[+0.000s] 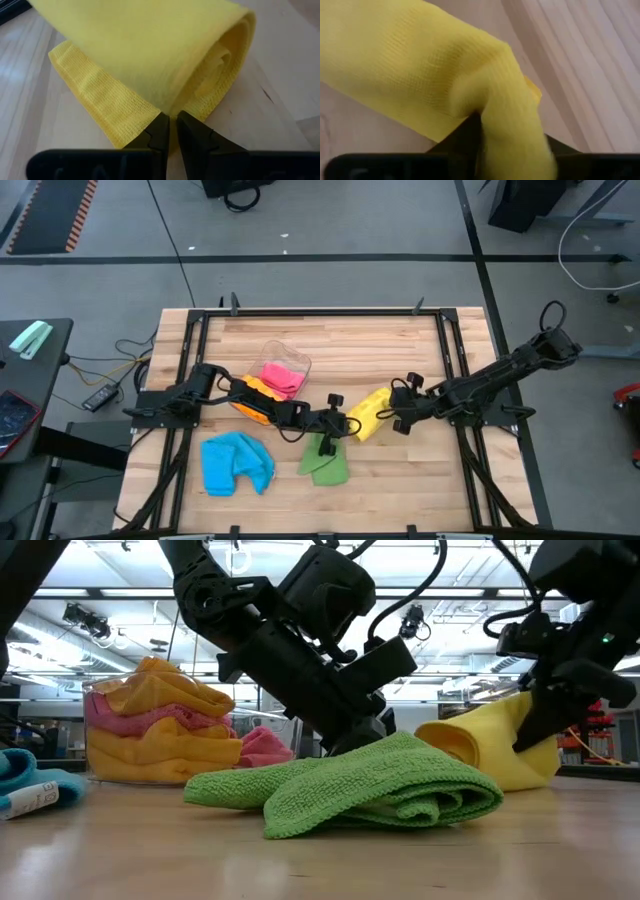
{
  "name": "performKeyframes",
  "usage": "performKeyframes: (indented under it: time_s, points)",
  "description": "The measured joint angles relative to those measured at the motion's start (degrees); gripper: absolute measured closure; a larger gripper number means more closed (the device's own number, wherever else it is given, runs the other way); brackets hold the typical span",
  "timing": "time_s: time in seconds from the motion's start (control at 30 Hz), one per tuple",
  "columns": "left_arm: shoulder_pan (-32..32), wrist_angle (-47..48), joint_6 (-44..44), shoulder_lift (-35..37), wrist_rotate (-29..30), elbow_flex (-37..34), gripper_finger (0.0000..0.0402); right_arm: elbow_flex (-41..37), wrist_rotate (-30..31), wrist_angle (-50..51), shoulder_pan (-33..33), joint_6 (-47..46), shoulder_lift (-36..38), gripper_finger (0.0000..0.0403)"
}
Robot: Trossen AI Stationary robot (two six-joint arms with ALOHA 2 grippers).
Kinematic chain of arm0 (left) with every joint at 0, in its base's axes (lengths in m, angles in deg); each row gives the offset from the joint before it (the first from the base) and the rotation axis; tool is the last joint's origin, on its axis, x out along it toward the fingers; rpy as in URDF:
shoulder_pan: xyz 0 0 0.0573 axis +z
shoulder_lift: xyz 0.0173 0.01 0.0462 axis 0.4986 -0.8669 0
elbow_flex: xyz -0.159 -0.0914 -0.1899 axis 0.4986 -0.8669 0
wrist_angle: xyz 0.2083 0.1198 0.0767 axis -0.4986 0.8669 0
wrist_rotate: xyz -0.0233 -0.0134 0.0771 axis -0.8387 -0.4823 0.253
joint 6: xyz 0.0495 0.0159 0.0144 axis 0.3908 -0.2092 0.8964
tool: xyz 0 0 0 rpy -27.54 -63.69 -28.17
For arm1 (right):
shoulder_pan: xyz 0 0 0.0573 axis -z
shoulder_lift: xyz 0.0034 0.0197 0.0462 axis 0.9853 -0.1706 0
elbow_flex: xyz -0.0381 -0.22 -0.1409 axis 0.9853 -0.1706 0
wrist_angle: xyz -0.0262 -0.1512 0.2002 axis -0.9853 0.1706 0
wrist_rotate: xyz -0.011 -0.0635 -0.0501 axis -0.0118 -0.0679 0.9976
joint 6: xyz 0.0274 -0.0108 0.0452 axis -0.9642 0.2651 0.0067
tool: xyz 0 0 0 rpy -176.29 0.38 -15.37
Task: Fold microfiber towels
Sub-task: Fold the yellow microfiber towel
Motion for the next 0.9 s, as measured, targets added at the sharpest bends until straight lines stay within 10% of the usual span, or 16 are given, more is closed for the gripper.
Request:
performKeyframes:
  time_s: [0.57, 0.9]
  points:
    - [-0.13, 1.23, -0.09, 0.47, 1.97, -0.02, 0.0357, 17.02, -3.17, 21.86, 5.32, 2.75, 0.02, 0.0233]
    - [-0.11, 2.05, -1.31, 0.85, 2.14, -0.07, 0.0363, 9.21, -6.58, -5.97, -3.66, 11.03, 0.22, 0.0233]
